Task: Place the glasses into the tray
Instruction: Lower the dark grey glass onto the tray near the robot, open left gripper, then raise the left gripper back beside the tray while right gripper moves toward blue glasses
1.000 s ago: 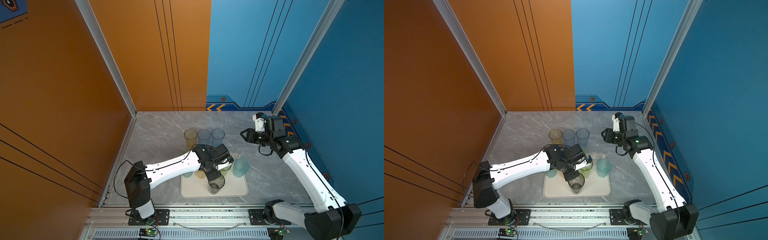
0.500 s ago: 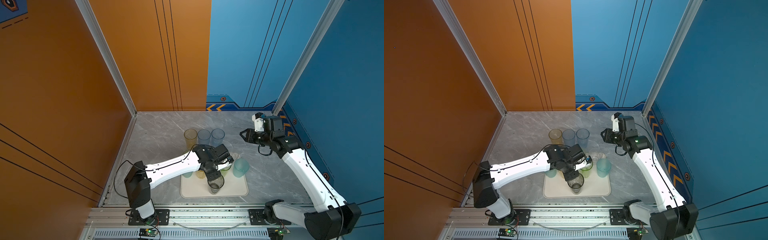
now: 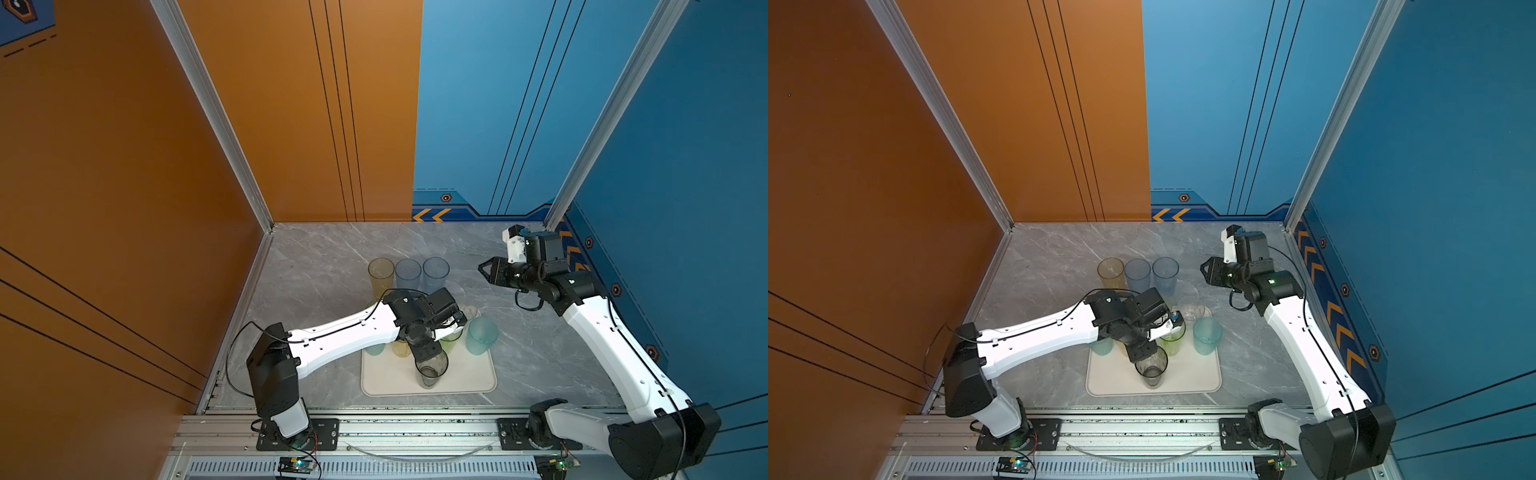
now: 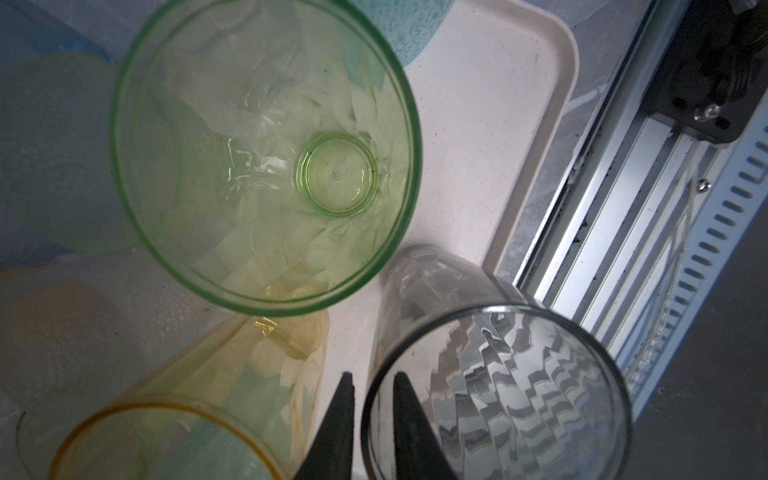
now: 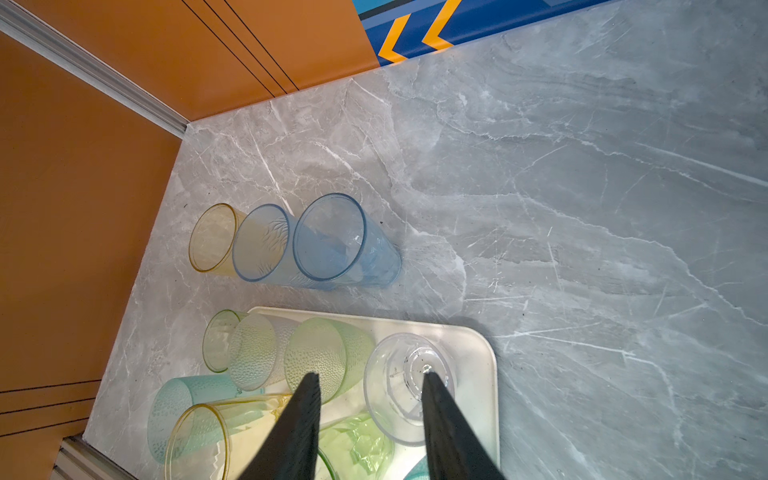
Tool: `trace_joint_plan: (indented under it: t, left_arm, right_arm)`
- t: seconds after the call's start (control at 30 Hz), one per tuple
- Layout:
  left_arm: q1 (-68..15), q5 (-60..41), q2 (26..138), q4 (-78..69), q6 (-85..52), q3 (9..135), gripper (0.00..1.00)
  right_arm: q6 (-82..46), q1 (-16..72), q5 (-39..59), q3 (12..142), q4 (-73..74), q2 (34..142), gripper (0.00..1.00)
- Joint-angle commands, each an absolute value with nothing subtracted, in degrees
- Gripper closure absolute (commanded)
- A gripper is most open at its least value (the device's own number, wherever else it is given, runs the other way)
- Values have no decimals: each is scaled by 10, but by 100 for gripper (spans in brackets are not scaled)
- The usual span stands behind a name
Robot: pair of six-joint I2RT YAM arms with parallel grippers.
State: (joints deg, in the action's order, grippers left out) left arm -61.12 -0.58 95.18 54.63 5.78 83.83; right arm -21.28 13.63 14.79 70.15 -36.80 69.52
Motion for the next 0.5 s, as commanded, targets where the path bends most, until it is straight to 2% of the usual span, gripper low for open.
trace_joint_plan:
  t: [0.0,0.23,0.47]
  left_arm:
    - [-606,2,919,546,63,845,80]
    - [-597,13,875,510,64,851,81]
    - [-517,35,797,372,-10,787,81]
  right_arm:
    - [-208,142,135,717,-363,701,60]
    - [-207,144,131,715,-363,708,61]
    - [-208,153,104,691,-356,718,61]
